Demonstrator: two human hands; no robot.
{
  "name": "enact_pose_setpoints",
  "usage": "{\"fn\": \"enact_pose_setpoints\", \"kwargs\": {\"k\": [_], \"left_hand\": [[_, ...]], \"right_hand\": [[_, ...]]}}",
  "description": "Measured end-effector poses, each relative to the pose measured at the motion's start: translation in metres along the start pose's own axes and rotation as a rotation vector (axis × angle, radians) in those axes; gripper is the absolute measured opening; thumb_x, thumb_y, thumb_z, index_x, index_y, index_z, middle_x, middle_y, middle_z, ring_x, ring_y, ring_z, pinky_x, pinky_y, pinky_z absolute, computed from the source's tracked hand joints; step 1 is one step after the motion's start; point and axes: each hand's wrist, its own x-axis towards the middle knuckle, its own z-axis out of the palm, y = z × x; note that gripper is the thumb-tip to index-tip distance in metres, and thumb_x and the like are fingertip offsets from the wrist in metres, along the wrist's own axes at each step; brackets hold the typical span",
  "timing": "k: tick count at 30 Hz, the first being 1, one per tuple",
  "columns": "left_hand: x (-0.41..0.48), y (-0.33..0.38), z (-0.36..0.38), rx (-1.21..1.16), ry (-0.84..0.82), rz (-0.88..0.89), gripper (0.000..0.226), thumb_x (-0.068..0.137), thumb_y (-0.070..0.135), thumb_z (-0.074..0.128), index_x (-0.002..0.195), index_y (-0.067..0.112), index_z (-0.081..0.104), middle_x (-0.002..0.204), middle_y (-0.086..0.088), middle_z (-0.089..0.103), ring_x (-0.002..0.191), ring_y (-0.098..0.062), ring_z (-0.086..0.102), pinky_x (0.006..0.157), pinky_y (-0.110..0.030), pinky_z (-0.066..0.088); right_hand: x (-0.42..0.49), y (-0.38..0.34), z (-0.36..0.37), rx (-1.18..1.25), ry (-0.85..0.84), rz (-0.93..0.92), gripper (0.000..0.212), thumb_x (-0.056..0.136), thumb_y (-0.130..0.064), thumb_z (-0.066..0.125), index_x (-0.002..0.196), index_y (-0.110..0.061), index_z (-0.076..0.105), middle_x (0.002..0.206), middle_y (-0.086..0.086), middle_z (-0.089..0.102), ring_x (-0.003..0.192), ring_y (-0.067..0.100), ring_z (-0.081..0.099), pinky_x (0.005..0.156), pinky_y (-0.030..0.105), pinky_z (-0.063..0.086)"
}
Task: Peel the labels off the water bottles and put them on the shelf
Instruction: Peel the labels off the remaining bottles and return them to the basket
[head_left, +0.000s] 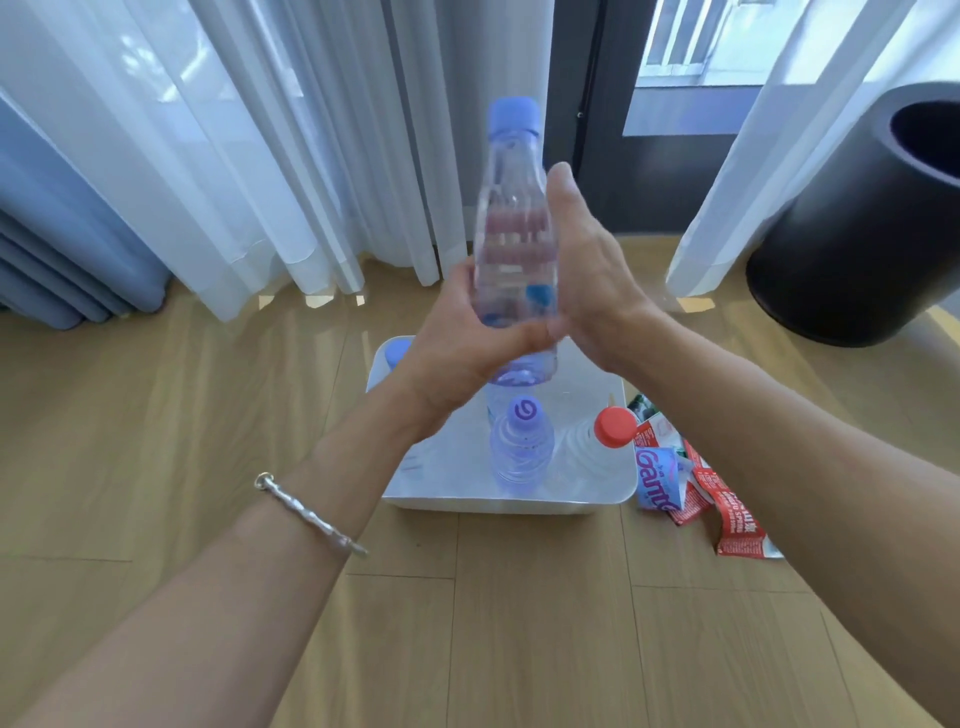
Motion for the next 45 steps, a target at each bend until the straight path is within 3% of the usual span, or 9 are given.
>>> {"fn": "enact_pose_setpoints", "kwargs": {"k": [5,10,16,21,29,34,38,42,45], "left_hand": [[0.002,0.022,-0.013,-0.31,0.178,-0.069,0.061,0.088,0.06,0.05,0.13,0.016,0.045,0.112,-0.012,0.069,0.093,-0.034,0.071,0.063,-0.045,0.056],[-0.001,0.025,-0.02,-0.302,0.268,-0.038,0.051,0.091,0.06,0.043,0.129,0.026,0.047,0.083,-0.001,0.075,0.073,-0.032,0.067,0.067,-0.045,0.053],[0.002,0.023,-0.016,-0.325,0.361,0.007,0.054,0.089,0.06,0.047,0.13,0.025,0.043,0.091,-0.008,0.074,0.083,-0.035,0.07,0.08,-0.061,0.053],[0.003,0.025,-0.013,-0.276,0.348,0.01,0.055,0.092,0.057,0.044,0.136,0.025,0.036,0.114,-0.011,0.067,0.093,-0.026,0.071,0.077,-0.047,0.058],[0.007,0.028,-0.011,-0.277,0.368,0.019,0.055,0.094,0.053,0.044,0.138,0.021,0.036,0.083,-0.004,0.075,0.08,-0.018,0.073,0.078,-0.044,0.059],[0.008,0.025,-0.009,-0.261,0.388,0.046,0.052,0.093,0.056,0.044,0.133,0.024,0.038,0.101,-0.01,0.073,0.089,-0.021,0.073,0.083,-0.05,0.057],[0.01,0.025,-0.01,-0.234,0.425,0.058,0.061,0.084,0.066,0.047,0.131,0.028,0.039,0.108,-0.01,0.071,0.092,-0.022,0.072,0.081,-0.049,0.056],[0.01,0.025,-0.012,-0.174,0.514,0.061,0.076,0.071,0.073,0.05,0.133,0.03,0.038,0.123,-0.009,0.063,0.108,-0.023,0.065,0.095,-0.051,0.049],[0.01,0.024,-0.014,-0.075,0.551,0.074,0.089,0.067,0.077,0.05,0.14,0.029,0.031,0.126,-0.008,0.062,0.112,-0.022,0.063,0.1,-0.046,0.047]], "right_hand": [[-0.003,0.005,0.008,-0.161,-0.15,-0.052,0.045,0.097,-0.05,0.037,0.091,-0.018,0.069,0.089,0.006,0.073,0.088,0.025,0.07,0.091,0.055,0.052],[-0.006,0.015,0.013,-0.368,-0.111,-0.185,0.053,0.093,-0.048,0.038,0.098,-0.002,0.064,0.095,0.021,0.067,0.092,0.039,0.062,0.087,0.057,0.05],[-0.016,0.022,0.024,-0.529,-0.133,-0.251,0.076,0.078,-0.071,0.045,0.135,-0.022,0.049,0.118,-0.002,0.066,0.106,0.013,0.063,0.093,0.035,0.051],[-0.021,0.022,0.02,-0.527,-0.132,-0.292,0.054,0.099,-0.042,0.046,0.146,-0.019,0.037,0.114,-0.005,0.064,0.079,-0.004,0.061,0.07,0.005,0.043],[-0.021,0.024,0.009,-0.543,-0.123,-0.335,0.047,0.105,-0.027,0.035,0.15,-0.015,0.031,0.142,-0.003,0.049,0.124,-0.001,0.042,0.094,0.005,0.029],[-0.019,0.022,0.009,-0.507,-0.095,-0.339,0.044,0.104,-0.02,0.032,0.147,-0.015,0.038,0.105,-0.007,0.059,0.08,-0.006,0.051,0.074,0.0,0.036],[-0.019,0.021,0.01,-0.492,-0.064,-0.346,0.038,0.103,-0.021,0.036,0.138,-0.016,0.05,0.098,-0.011,0.061,0.077,-0.008,0.055,0.073,0.004,0.04],[-0.014,0.019,0.009,-0.536,0.033,-0.332,0.014,0.096,-0.029,0.053,0.092,-0.022,0.064,0.073,-0.02,0.061,0.067,-0.01,0.055,0.062,0.004,0.039],[-0.012,0.019,0.011,-0.59,0.098,-0.355,0.022,0.091,-0.031,0.063,0.072,-0.021,0.059,0.057,-0.018,0.054,0.054,-0.01,0.05,0.053,0.005,0.036]]}}
